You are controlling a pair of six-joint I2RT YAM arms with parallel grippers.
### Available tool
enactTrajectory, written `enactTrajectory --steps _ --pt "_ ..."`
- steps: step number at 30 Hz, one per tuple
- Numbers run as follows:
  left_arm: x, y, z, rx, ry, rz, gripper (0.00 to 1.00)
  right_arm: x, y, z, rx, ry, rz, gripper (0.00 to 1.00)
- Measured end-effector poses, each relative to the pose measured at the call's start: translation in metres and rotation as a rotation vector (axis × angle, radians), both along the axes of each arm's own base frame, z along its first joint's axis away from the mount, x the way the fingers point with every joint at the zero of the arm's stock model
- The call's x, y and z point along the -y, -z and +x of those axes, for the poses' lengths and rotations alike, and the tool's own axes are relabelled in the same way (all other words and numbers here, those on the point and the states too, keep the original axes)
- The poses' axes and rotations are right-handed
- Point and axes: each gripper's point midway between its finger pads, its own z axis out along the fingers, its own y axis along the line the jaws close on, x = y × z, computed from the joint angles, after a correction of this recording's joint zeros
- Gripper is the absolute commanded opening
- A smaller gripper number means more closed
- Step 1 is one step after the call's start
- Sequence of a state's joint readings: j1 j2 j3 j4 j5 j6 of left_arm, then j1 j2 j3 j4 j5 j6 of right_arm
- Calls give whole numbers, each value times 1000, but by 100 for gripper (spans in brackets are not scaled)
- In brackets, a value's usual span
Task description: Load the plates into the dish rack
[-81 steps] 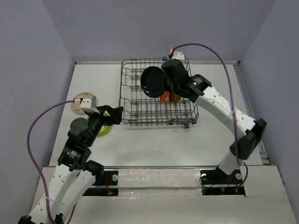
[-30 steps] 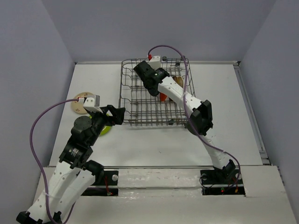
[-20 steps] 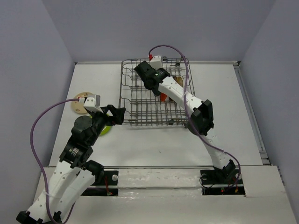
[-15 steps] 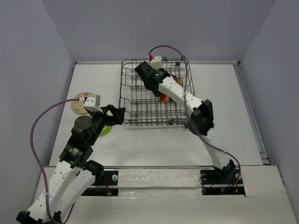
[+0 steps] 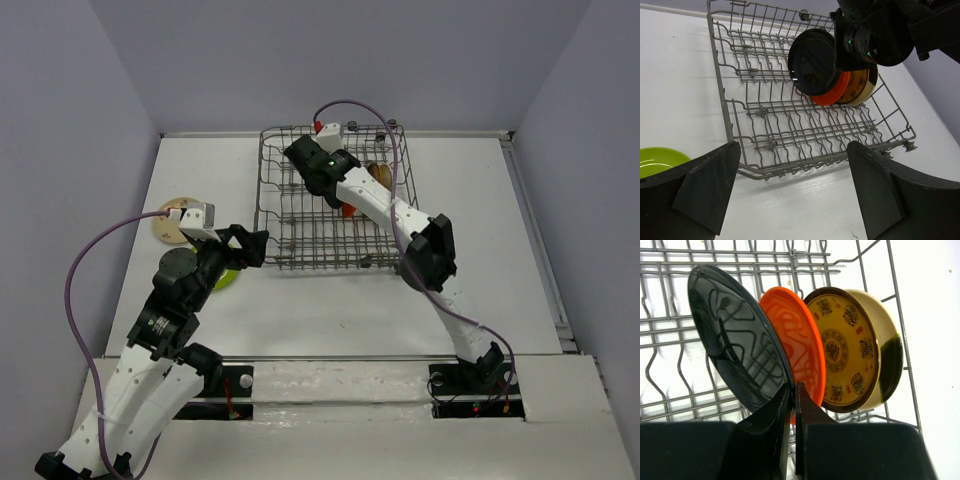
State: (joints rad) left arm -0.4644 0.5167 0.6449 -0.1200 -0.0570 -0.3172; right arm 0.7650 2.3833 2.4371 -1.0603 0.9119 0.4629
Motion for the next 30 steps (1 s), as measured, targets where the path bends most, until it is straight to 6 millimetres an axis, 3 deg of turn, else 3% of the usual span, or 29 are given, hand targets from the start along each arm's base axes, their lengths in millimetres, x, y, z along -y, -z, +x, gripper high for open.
enactTrajectory --steps 9,19,26,30 --pt "0 0 0 0 0 0 99 -24 10 -3 23 -45 22 10" --pt "0 0 0 0 0 0 99 -33 16 -3 16 -75 91 19" --pt "1 2 1 -6 3 2 99 -40 45 -13 -38 -80 139 25" --pt "1 4 2 -14 2 6 99 -41 58 -23 -72 -84 156 36"
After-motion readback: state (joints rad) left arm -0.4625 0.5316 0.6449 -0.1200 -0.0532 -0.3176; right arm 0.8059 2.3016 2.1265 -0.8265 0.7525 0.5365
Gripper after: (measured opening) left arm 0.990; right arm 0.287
